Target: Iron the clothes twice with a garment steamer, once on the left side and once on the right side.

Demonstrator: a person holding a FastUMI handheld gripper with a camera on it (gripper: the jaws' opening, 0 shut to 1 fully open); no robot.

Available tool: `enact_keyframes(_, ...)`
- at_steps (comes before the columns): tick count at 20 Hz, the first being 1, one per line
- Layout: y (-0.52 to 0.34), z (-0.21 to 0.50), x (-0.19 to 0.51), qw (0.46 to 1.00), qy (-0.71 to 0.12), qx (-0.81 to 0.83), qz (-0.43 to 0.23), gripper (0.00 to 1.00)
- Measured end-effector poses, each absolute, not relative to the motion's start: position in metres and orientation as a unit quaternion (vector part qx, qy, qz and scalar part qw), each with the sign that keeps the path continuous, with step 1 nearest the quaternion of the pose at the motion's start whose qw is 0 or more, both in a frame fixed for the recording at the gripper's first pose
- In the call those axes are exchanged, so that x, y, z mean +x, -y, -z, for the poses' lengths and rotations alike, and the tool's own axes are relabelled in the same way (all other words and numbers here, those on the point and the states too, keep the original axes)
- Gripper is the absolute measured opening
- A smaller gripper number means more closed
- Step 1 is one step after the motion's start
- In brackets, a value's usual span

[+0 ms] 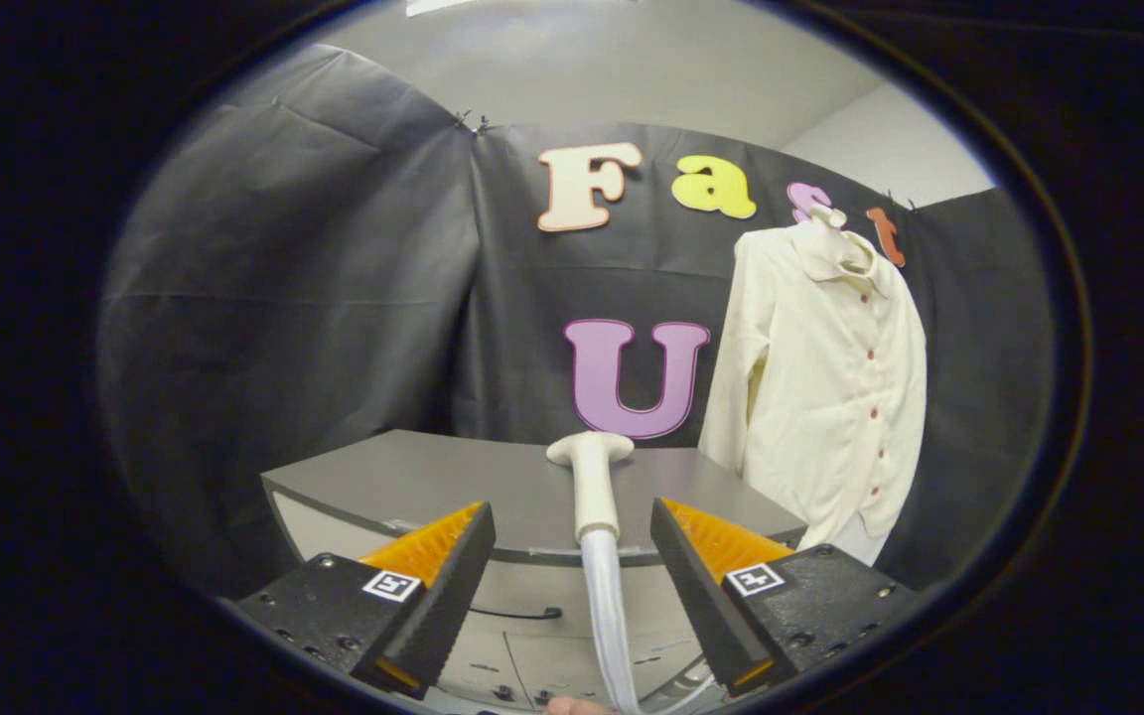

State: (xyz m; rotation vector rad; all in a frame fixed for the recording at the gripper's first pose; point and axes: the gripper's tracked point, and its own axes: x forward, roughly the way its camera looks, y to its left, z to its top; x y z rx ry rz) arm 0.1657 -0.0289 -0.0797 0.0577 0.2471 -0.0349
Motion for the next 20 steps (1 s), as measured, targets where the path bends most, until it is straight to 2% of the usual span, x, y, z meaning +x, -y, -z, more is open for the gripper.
enact_keyframes(5, 0.025, 0.110, 0.212, 0.979, -0.198, 0.037, 0.022, 0.96)
enact_keyframes(9, 0.040, 0.126, 0.249, 0.972, -0.226, 0.048, 0.052, 0.94)
enact_keyframes(15, 0.041, 0.155, 0.271, 0.956, -0.287, 0.017, 0.059, 0.90)
enact_keyframes(17, 0.036, 0.163, 0.275, 0.952, -0.300, 0.016, 0.053, 0.84)
enact_keyframes(18, 0.034, 0.169, 0.275, 0.949, -0.311, 0.016, 0.048, 0.74)
enact_keyframes(20, 0.040, 0.167, 0.278, 0.952, -0.299, 0.014, 0.066, 0.60)
